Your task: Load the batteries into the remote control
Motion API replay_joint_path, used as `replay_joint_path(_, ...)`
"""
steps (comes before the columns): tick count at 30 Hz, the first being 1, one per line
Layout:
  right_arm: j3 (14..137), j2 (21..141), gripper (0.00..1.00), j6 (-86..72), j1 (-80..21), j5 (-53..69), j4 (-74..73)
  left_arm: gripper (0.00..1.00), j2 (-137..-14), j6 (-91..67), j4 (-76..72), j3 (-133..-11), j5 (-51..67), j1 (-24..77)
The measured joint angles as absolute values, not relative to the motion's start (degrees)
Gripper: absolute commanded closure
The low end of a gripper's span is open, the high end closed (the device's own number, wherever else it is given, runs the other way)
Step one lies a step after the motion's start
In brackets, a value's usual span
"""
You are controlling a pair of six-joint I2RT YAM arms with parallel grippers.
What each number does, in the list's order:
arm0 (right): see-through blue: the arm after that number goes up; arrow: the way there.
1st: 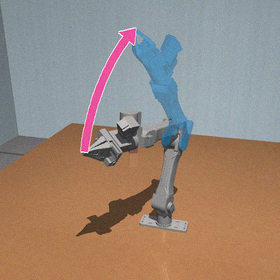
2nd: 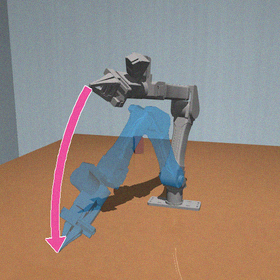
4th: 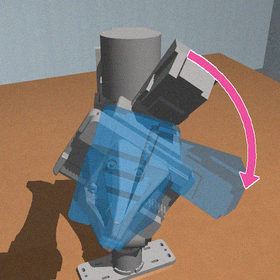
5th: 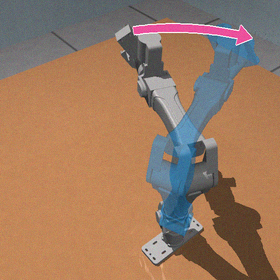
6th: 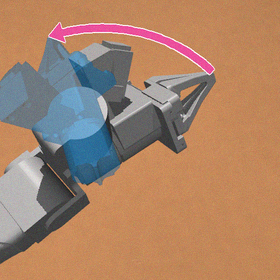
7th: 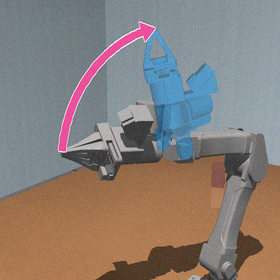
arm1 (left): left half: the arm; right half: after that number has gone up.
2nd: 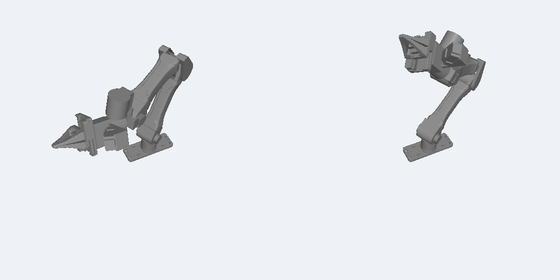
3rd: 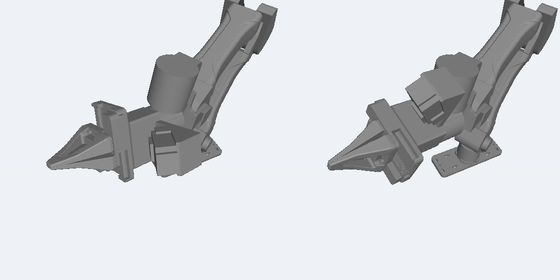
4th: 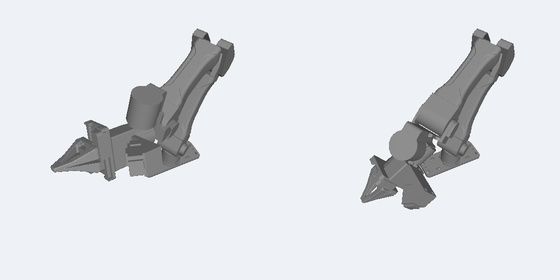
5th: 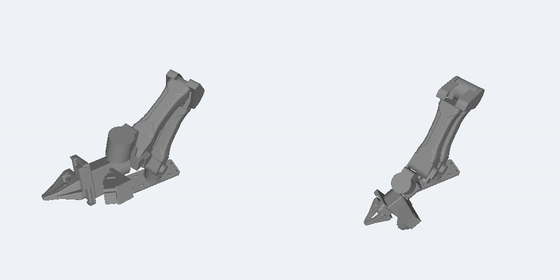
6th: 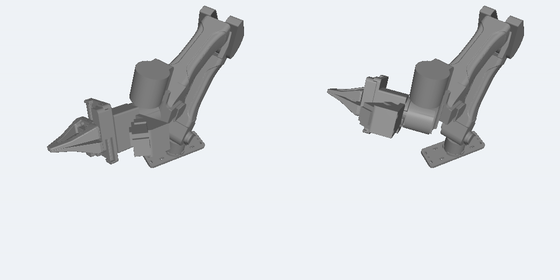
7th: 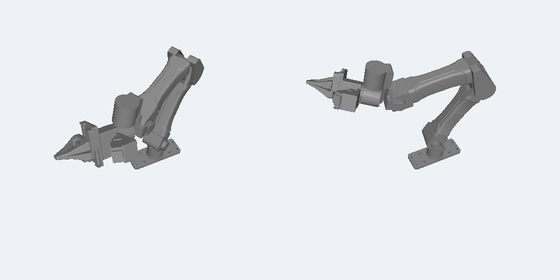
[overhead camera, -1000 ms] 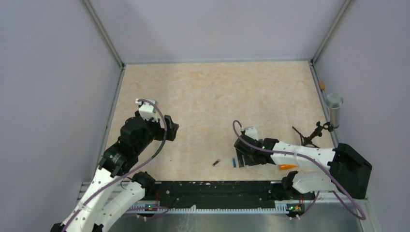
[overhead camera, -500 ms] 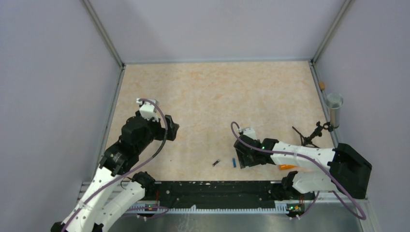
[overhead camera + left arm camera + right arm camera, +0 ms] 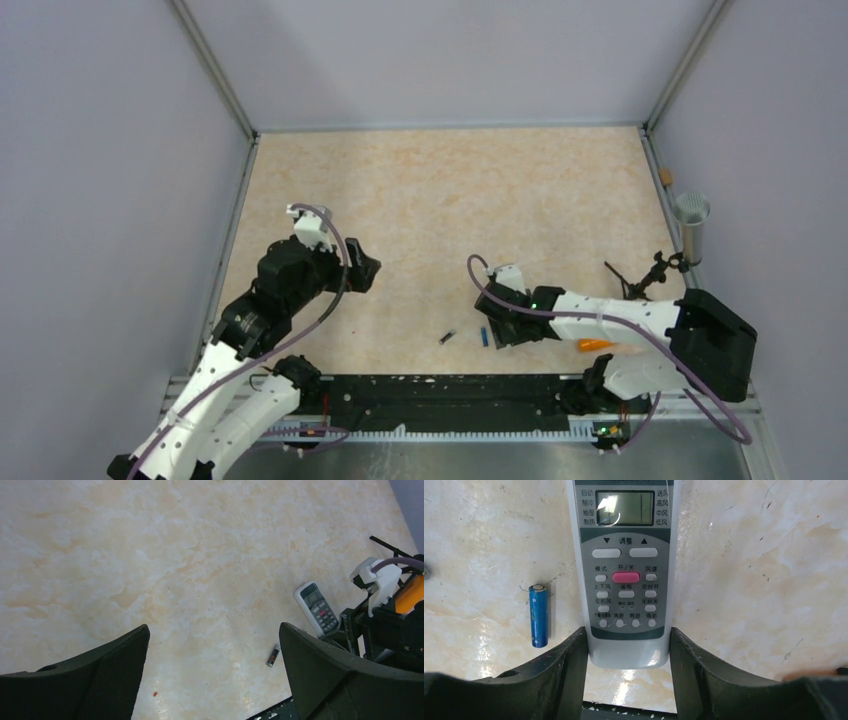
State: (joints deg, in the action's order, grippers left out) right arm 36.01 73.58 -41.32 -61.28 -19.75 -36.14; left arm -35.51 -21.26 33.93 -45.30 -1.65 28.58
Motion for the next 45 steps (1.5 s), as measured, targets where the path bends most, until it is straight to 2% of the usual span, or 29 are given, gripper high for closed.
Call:
replay_joint_path(2, 36.5, 74.0, 1.00, -41.8, -61.4, -20.0, -36.6, 0.01, -35.6, -22.8, 33.3, -43.9, 0.5, 28.6)
replay_joint_path(11, 39.4, 70.2, 1.00, -42.2, -61.4, -20.4, -40.1, 0.01, -36.6, -29.2, 31.6, -38.8, 7.4, 28.6)
replay_joint_path(22, 44.1, 62.8, 1.00, -40.2, -61.2, -17.8, -37.6, 0.01, -36.9, -37.0, 21.4, -34.6, 17.2, 28.6)
replay_joint_path(33, 44.0, 56.6, 1.00, -38.0, -54.2, 0.0, -24.0, 0.01, -37.5, -49.1, -0.8, -28.2, 32.3, 25.2)
replay_joint_path(45, 42.3, 54.1, 1.00, -40.5, -49.6, 22.3, -7.1, 0.01, -41.4, -62.7, -22.9, -24.4, 41.8, 24.0)
